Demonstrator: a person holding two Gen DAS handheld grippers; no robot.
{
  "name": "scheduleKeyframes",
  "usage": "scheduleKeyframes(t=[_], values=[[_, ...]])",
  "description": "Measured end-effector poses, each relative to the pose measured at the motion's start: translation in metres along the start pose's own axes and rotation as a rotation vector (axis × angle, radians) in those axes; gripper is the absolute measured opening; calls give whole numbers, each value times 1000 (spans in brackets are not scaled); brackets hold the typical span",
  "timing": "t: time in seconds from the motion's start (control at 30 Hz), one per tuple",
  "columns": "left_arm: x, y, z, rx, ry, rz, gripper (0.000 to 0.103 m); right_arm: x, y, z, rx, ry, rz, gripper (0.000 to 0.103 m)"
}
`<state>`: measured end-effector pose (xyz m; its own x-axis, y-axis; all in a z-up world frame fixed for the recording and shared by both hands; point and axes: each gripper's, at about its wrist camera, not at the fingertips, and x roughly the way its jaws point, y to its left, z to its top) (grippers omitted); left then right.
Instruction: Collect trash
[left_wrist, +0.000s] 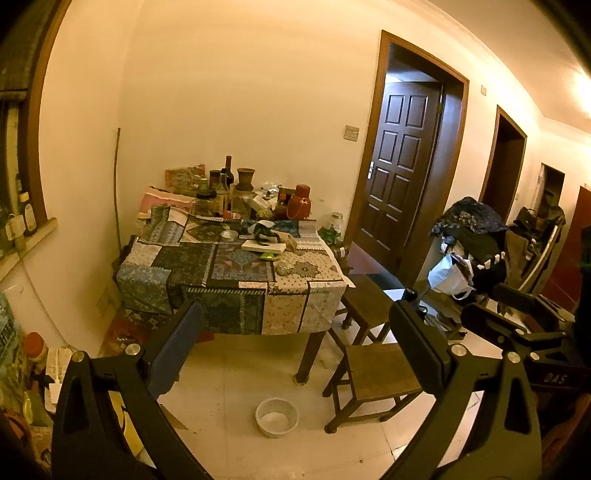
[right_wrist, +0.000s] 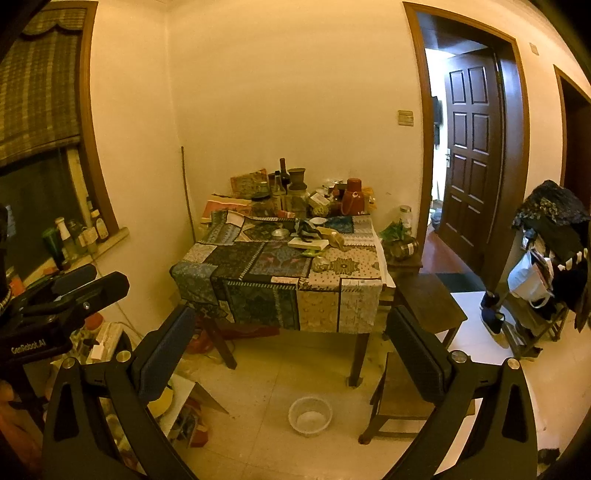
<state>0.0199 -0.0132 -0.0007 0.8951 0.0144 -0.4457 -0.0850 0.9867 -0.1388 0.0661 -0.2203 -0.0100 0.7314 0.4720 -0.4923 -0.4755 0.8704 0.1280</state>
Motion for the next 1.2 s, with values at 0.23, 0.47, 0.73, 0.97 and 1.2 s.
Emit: scheduleKeyframes(t=[0.23, 0.47, 0.73, 0.97, 1.2], values=[[17, -12, 4, -21, -14, 4, 101, 5, -18, 5, -2, -17, 6, 103], [43, -13, 23, -38, -25, 21, 101, 17, -35, 20, 2, -33, -25, 103], [99, 12, 50, -49, -69, 78, 101, 58, -46, 41, 36, -38, -50, 103], [179, 50, 79, 1, -50, 43, 101, 122, -43, 60, 47, -7, -83, 103], [265, 96, 120, -4, 32, -8, 101, 197, -36, 87, 97, 60, -113, 103]])
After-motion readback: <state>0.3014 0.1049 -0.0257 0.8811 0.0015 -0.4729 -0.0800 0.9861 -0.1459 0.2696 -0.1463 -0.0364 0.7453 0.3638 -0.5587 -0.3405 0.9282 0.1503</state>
